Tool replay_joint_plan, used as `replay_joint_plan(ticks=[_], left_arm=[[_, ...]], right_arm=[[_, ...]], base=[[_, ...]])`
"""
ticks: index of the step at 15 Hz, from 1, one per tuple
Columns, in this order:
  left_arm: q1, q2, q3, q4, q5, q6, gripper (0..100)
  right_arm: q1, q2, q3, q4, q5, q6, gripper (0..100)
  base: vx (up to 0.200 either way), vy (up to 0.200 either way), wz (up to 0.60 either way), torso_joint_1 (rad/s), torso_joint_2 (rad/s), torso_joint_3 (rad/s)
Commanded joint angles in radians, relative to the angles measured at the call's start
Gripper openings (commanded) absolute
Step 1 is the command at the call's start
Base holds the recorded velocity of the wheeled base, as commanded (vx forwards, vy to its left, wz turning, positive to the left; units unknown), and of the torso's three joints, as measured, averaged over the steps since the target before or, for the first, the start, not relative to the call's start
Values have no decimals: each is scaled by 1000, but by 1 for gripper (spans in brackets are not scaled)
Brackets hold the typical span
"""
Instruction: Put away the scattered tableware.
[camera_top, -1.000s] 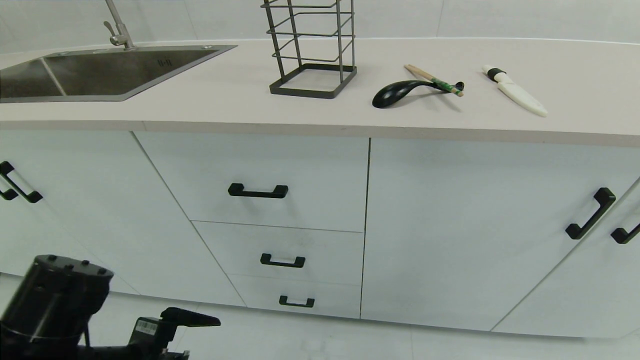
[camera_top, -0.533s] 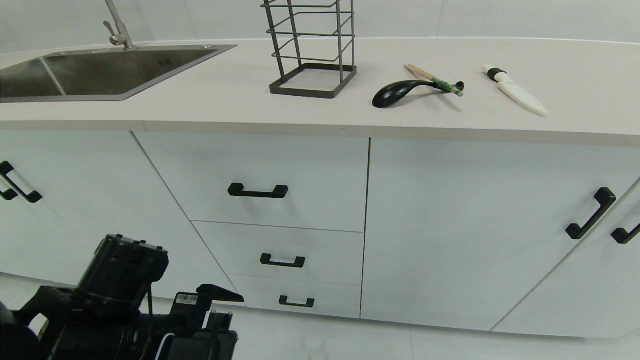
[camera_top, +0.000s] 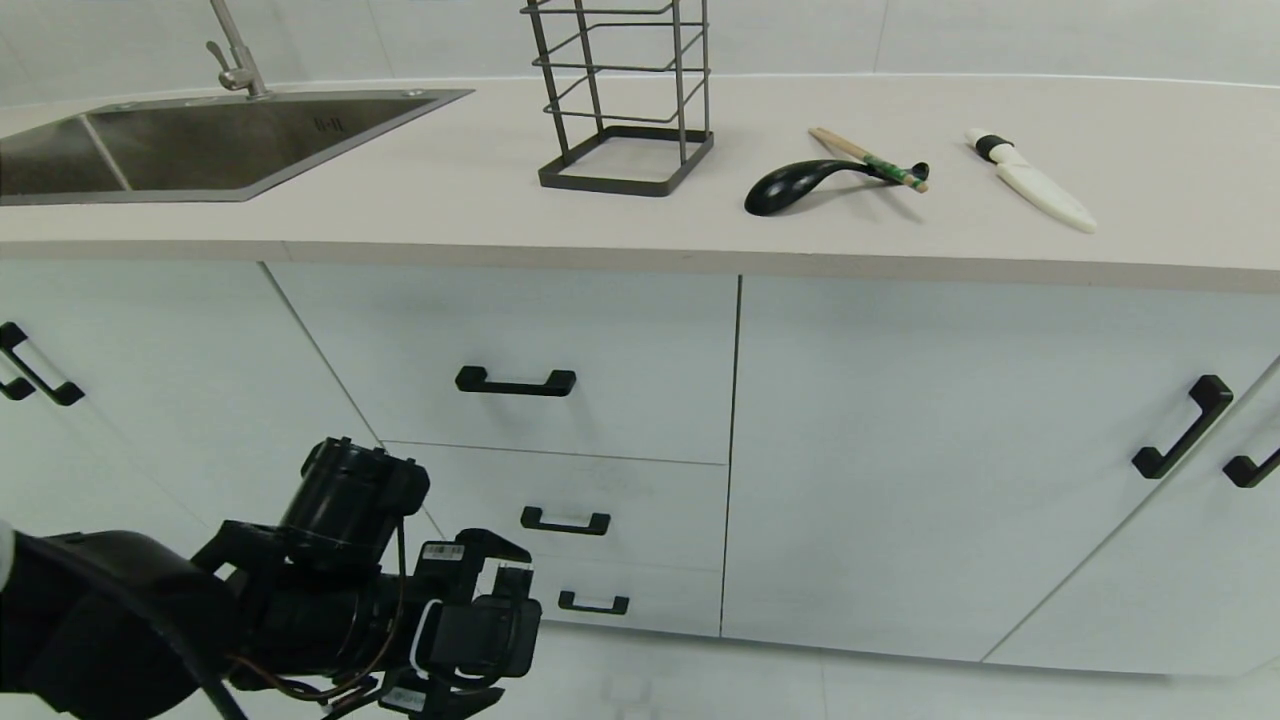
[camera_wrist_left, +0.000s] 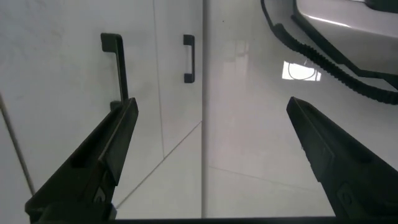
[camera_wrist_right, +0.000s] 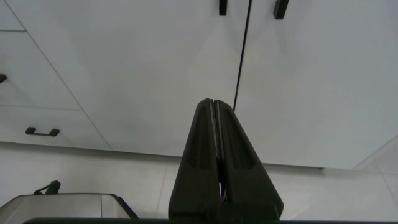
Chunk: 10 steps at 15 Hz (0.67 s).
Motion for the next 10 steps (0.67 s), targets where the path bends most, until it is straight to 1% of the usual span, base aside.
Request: replay_joint_plan(ticks=[1, 3, 5, 6, 8, 10], left_arm=[[-3, 102, -2, -51, 3, -1, 100], [3, 154, -7, -112, 4, -7, 100], [16, 195, -7, -181, 10, -40, 100], [26, 215, -5, -217, 26, -47, 100], [39, 237, -4, -250, 29, -48, 100], [39, 252, -7, -253, 27, -45, 100]], right_arm=[[0, 0, 0, 0, -2, 0, 0], [0, 0, 0, 0, -2, 1, 0], [0, 0, 0, 0, -2, 1, 0], [0, 0, 2, 0, -2, 1, 0], [0, 0, 0, 0, -2, 1, 0], [0, 0, 2, 0, -2, 1, 0]], base=[[0, 0, 0, 0, 0, 0], [0, 0, 0, 0, 0, 0], [0, 0, 0, 0, 0, 0], [0, 0, 0, 0, 0, 0], [0, 0, 0, 0, 0, 0], [0, 0, 0, 0, 0, 0]])
